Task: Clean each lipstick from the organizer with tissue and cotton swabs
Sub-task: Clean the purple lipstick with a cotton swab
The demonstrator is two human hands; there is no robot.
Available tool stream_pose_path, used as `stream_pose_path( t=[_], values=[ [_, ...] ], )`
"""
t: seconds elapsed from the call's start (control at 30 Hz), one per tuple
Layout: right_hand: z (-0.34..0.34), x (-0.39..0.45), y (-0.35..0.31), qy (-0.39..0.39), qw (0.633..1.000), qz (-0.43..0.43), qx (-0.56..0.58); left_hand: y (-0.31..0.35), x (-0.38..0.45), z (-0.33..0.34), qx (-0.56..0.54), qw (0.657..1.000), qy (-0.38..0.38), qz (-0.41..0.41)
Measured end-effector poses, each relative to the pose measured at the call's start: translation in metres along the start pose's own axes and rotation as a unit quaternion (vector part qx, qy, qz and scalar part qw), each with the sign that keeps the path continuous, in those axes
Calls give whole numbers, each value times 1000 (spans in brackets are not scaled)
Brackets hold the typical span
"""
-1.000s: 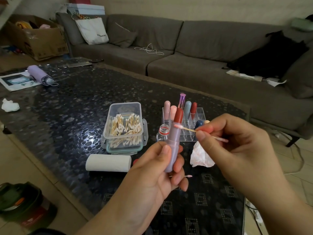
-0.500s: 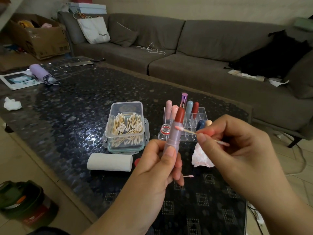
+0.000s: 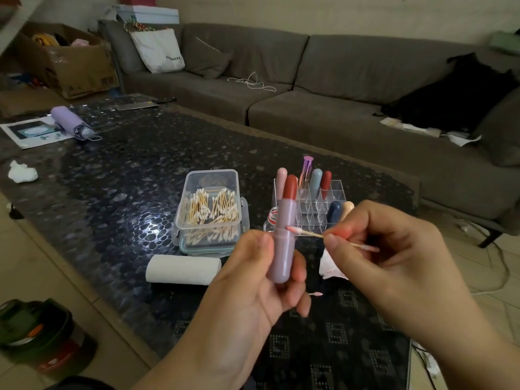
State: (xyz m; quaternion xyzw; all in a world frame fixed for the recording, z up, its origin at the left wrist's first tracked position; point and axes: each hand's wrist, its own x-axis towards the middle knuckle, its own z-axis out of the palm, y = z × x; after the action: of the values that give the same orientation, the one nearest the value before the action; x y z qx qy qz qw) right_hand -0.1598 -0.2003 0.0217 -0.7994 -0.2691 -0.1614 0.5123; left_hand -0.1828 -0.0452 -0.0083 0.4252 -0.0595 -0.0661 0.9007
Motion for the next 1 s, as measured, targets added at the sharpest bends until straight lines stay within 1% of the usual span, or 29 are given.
stream_pose_path(
  t=[0.17,0.3,0.4,0.47,0.57,0.63,0.77,0.8,0.93,1.0],
  values=[
    [0,0,1,11,1000,5,0,0,3,-1,-8,1000,4,4],
    [0,4,3,45,999,3,-8,0,1,0,-8,1000,5,-3],
    [-1,5,4,55,998,1,-8,1,1,1,-5,1000,0,-9],
    [0,4,5,46,999,2,-2,2,1,1,-7,1000,1,-7],
    [-1,2,3,8,1000,4,19,2,1,2,-4,1000,4,-3],
    [-2,1,2,3,1000,2,17,2,1,3,1,1000,6,-1],
    [-2,5,4,57,998,4,13,1,2,5,16,1000,14,3],
    [-2,5,4,59,998,4,12,0,2,5,19,1000,18,5],
    [-1,2,1,-2,1000,-8,21,-1,1,3,26,999,34,12],
    [-1,2,1,-5,1000,-10,16,-1,1,3,30,999,39,12]
  ],
)
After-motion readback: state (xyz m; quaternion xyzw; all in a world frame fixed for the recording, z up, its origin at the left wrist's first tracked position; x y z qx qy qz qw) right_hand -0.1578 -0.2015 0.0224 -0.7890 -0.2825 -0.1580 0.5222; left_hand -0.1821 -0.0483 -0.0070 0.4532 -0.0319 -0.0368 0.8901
